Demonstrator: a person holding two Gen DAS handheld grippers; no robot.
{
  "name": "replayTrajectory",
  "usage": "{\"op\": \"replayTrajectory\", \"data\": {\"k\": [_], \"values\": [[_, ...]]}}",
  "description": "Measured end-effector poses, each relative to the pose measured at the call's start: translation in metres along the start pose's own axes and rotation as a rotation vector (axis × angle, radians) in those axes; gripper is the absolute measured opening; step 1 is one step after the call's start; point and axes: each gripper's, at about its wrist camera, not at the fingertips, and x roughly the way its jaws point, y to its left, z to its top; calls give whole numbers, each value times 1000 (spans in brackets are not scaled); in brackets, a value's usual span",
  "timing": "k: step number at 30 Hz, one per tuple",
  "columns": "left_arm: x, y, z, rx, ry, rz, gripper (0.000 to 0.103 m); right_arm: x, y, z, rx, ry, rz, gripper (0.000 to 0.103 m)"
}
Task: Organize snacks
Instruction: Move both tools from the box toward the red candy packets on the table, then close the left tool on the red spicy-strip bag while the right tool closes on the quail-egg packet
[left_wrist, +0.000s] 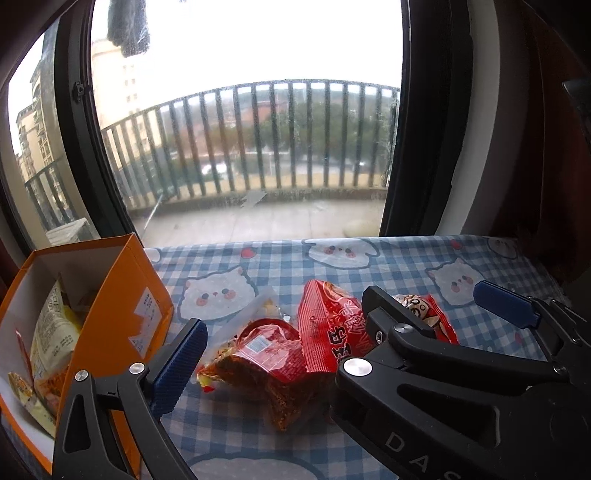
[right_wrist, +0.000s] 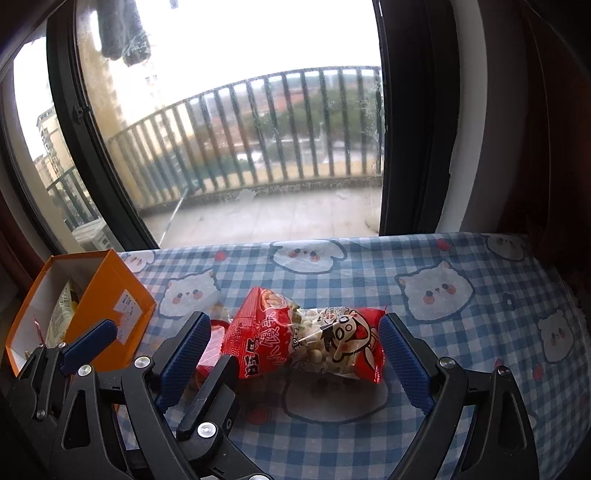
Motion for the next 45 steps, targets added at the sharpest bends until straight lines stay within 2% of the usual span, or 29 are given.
{"op": "replayTrajectory", "data": {"k": [9,13,16,19,21,28,32,36,42,45], "values": [[26,3,-7,-28,6,27,99,30,-5,-6,13,-3,-31,94],[38,11,-12,-45,34,34,99,44,-2,-11,33,-25,-98,94],[47,15,-17,-30,57,57,99,58,3,-15,19,2,-97,94],[54,21,-22,-30,66,45,99,68,10,-20,-9,10,-149,95],[55,22,-25,-29,71,40,99,72,14,-22,-25,17,-161,100],[56,23,-31,-12,86,18,95,86,15,-29,-10,93,-142,101],[56,20,-32,6,88,20,93,86,18,-31,-55,99,-165,94],[56,18,-33,7,89,-7,93,87,17,-32,-57,111,-151,86],[54,23,-32,-16,81,-5,84,83,17,-30,-54,116,-165,71],[53,25,-31,-24,78,-4,77,79,19,-28,-55,107,-175,58]]}}
